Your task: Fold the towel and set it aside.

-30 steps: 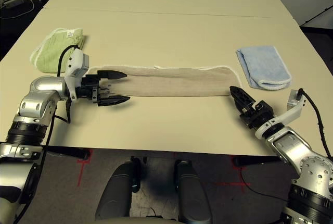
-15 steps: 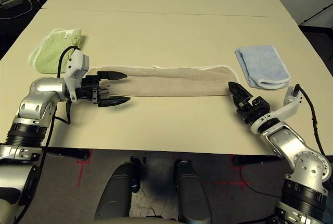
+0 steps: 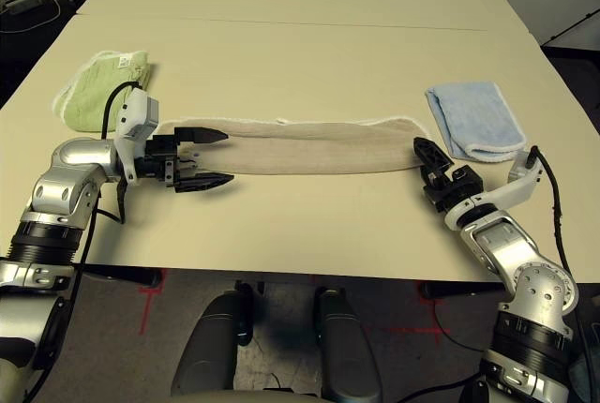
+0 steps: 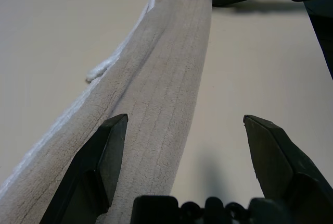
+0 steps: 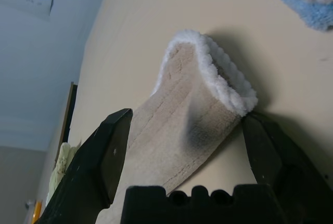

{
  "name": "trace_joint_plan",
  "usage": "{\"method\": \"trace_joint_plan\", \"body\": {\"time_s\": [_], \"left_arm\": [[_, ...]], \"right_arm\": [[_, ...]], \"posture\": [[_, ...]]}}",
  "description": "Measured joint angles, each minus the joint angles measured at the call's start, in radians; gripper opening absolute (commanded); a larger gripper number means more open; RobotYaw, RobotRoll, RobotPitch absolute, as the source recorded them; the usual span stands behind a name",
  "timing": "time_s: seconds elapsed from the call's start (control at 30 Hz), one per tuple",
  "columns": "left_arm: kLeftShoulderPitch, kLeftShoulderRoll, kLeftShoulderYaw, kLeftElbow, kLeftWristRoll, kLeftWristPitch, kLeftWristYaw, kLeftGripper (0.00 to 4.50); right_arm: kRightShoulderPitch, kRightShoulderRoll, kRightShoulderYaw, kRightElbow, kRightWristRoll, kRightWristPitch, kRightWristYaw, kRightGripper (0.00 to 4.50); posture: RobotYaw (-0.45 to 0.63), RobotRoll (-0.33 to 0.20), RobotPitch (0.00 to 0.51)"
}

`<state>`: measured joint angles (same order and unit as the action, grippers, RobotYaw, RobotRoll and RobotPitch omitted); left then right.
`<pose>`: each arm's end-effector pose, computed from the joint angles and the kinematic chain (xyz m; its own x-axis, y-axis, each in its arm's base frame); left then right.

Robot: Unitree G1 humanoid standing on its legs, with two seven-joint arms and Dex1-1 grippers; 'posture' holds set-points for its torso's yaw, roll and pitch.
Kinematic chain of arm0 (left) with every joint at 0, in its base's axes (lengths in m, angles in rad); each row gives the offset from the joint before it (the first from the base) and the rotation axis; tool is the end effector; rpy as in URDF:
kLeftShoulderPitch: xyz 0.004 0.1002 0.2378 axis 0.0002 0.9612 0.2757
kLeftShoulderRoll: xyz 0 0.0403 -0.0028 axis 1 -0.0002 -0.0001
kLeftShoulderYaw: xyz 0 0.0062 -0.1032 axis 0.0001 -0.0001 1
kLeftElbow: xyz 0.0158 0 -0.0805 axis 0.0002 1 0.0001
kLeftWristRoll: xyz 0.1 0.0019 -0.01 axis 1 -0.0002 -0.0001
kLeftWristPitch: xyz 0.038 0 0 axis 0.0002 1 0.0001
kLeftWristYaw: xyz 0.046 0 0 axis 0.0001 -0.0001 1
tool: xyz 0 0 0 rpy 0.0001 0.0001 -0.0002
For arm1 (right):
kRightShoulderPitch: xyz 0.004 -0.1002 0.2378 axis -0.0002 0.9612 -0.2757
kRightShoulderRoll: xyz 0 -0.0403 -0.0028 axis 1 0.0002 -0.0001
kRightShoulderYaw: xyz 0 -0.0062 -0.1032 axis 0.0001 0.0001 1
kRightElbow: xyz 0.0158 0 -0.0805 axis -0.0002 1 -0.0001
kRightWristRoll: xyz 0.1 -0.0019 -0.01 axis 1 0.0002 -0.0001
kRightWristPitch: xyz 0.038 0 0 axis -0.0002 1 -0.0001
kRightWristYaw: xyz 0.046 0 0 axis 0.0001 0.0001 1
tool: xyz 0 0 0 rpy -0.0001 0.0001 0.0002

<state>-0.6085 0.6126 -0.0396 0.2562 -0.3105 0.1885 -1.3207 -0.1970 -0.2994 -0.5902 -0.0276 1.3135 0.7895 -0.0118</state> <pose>0.3005 0.2393 0.1775 0.2935 -0.9282 -0.2286 0.9419 0.2399 0.2351 0.2133 -0.2699 0.1078 0.9853 0.1681 -0.0304 -0.0595 0.5047 0.8612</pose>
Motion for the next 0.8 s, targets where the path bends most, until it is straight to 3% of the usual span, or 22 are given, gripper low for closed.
{"method": "trace_joint_plan", "body": {"time_s": [0.33, 0.8], "left_arm": [[0.0, 0.003, 0.0, 0.0, 0.0, 0.003, -0.001, 4.5], [0.0, 0.012, 0.0, 0.001, 0.0, 0.003, -0.004, 4.5]], "right_arm": [[-0.002, 0.02, 0.0, 0.001, -0.004, -0.017, -0.01, 0.11], [0.024, -0.006, 0.018, -0.008, -0.008, -0.009, 0.029, 0.05]], "posture": [[-0.01, 0.0, 0.186], [-0.02, 0.0, 0.18]]}}
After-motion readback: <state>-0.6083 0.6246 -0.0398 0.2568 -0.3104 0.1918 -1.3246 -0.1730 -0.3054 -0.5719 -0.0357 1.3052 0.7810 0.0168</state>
